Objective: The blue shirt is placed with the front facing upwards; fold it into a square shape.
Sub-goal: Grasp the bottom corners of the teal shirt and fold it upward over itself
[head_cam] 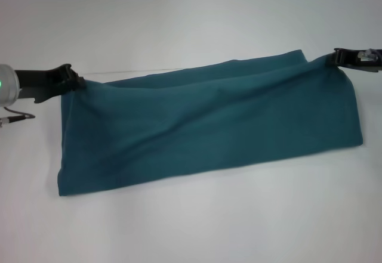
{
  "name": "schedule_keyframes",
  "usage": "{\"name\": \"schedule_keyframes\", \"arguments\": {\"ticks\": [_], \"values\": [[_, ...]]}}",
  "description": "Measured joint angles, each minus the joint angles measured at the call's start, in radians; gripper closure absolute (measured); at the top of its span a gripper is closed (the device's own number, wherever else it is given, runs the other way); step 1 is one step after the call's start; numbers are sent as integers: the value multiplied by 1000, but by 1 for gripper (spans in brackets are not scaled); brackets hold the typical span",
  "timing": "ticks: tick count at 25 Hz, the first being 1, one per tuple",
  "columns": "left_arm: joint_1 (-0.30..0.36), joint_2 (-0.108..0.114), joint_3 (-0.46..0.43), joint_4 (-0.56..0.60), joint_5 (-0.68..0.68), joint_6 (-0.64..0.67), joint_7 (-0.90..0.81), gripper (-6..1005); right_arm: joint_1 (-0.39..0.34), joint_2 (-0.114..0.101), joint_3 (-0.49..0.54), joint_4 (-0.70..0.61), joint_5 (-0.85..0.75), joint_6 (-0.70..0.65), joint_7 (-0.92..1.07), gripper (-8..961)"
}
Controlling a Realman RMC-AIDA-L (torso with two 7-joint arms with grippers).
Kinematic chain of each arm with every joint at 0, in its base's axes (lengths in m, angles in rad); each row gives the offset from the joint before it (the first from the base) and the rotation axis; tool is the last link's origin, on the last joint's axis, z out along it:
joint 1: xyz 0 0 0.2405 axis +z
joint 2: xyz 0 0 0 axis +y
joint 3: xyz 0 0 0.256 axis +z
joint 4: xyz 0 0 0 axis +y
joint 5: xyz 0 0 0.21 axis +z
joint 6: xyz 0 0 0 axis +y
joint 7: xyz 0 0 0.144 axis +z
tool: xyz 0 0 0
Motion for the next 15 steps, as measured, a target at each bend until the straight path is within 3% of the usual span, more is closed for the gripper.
{"name": "schedule_keyframes", "arguments": {"ticks": [6,11,15], "values": [[-21,-4,6,-4,-7,-67,0,975,44,3,-16,47,-2,81,-5,916],[-30,-5,7,-6,-8,-104,-1,975,91,-8,-64,127,-4,202,-6,914],[-33,-9,9,-8,-8,-133,5,974,119,-5,-113,167,-33,317,-7,915]]}}
